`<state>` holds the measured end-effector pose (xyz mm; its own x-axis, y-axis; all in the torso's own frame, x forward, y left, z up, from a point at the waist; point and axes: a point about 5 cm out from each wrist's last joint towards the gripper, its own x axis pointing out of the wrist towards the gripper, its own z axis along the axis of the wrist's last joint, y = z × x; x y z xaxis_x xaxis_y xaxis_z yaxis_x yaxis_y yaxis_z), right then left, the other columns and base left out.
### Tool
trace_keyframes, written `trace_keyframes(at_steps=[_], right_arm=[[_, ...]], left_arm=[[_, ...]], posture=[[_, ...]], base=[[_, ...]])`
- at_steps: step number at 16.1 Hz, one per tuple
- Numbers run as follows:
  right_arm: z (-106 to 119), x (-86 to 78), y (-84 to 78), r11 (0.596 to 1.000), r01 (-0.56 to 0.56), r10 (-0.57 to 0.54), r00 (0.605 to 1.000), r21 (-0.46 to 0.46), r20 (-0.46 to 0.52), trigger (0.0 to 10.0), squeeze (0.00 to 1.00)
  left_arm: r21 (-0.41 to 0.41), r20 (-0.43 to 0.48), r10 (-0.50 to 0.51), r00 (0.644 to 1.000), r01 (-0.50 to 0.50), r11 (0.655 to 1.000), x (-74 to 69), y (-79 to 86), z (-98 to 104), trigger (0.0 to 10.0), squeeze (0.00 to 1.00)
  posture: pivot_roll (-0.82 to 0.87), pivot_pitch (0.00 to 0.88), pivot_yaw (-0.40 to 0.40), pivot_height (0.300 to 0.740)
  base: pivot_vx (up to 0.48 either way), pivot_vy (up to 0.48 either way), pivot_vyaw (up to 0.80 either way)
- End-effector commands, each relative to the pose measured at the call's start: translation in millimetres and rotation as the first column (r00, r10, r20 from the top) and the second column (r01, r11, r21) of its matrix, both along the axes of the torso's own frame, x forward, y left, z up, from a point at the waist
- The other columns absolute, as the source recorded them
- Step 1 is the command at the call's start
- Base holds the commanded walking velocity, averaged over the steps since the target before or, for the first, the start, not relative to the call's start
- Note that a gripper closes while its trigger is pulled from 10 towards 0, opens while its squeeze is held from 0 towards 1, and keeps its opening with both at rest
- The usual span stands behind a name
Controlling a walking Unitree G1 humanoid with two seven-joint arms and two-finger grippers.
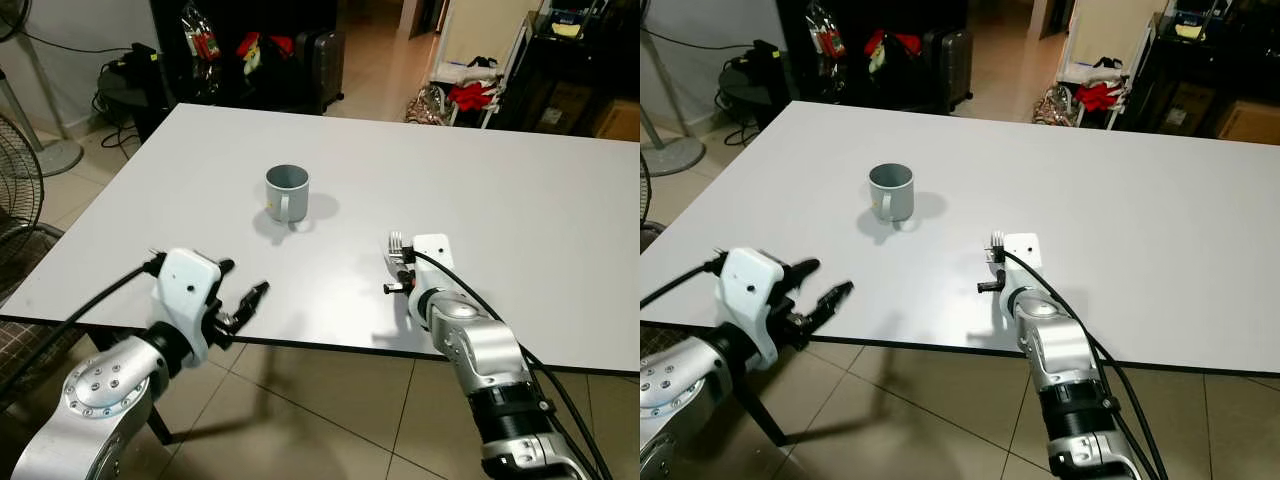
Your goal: Setting the table
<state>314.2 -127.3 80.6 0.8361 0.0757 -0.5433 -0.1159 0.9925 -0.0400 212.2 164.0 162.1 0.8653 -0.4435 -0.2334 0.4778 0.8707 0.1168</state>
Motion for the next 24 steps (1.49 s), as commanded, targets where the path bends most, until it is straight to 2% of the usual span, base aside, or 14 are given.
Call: trace_keyframes(at_steps=[1, 11, 13, 18, 21, 23, 24], right_arm=[[1, 5.4, -0.4, 1.0, 0.008, -0.008, 1.0, -0.017, 0.018, 10.0, 0.0], [-14, 4.3, -6.7, 0.998, 0.003, -0.005, 0.999, -0.065, -0.036, 10.0, 0.02], [-15, 4.8, -7.3, 0.998, 0.003, -0.005, 0.999, -0.066, -0.04, 10.0, 1.0], [-12, 5.2, -5.7, 0.999, 0.001, -0.002, 0.999, -0.047, -0.033, 10.0, 1.0], [20, -3.8, -4.8, 1.0, -0.025, 0.024, 0.998, 0.013, 0.058, 10.0, 1.0], [39, -13.7, -3.7, 0.997, -0.07, 0.066, 0.988, 0.026, 0.139, 10.0, 1.0], [57, -21.2, -1.3, 0.992, -0.121, 0.11, 0.962, 0.029, 0.249, 10.0, 1.0]], left_arm=[[-0.023, -0.019, -0.057, 0.998, 0.056, 0.998, -4.7, -5.6, 3, 10.0, 0.0], [-0.053, -0.059, -0.123, 0.991, 0.12, 0.991, -7.5, -10.1, 1, 10.0, 0.0], [-0.054, -0.06, -0.126, 0.99, 0.122, 0.991, -7.1, -10.8, 1, 10.0, 0.0], [-0.052, -0.056, -0.122, 0.991, 0.119, 0.991, -6.9, -9.3, 1, 10.0, 0.0], [-0.051, -0.008, -0.083, 0.996, 0.083, 0.995, -4.8, -5.2, 6, 10.0, 0.0], [-0.046, 0.032, -0.007, 0.999, 0.008, 0.999, -1.0, -1.5, 9, 10.0, 0.0], [-0.073, 0.08, 0.129, 0.988, -0.124, 0.99, 6.0, 5.0, 12, 10.0, 0.0]], posture=[[0.09, 0.0, -0.041, 0.74], [0.07, 0.0, -0.044, 0.74], [0.08, 0.0, -0.047, 0.74], [0.08, 0.0, -0.054, 0.74], [0.08, 0.0, -0.062, 0.74], [0.06, 0.0, -0.051, 0.74], [0.05, 0.0, -0.043, 0.74]], base=[[0.0, 0.0, 0.0], [0.0, 0.0, 0.0], [0.0, 0.0, 0.0], [0.0, 0.0, 0.0], [0.0, 0.0, 0.0], [0.0, 0.0, 0.0], [0.0, 0.0, 0.0]])
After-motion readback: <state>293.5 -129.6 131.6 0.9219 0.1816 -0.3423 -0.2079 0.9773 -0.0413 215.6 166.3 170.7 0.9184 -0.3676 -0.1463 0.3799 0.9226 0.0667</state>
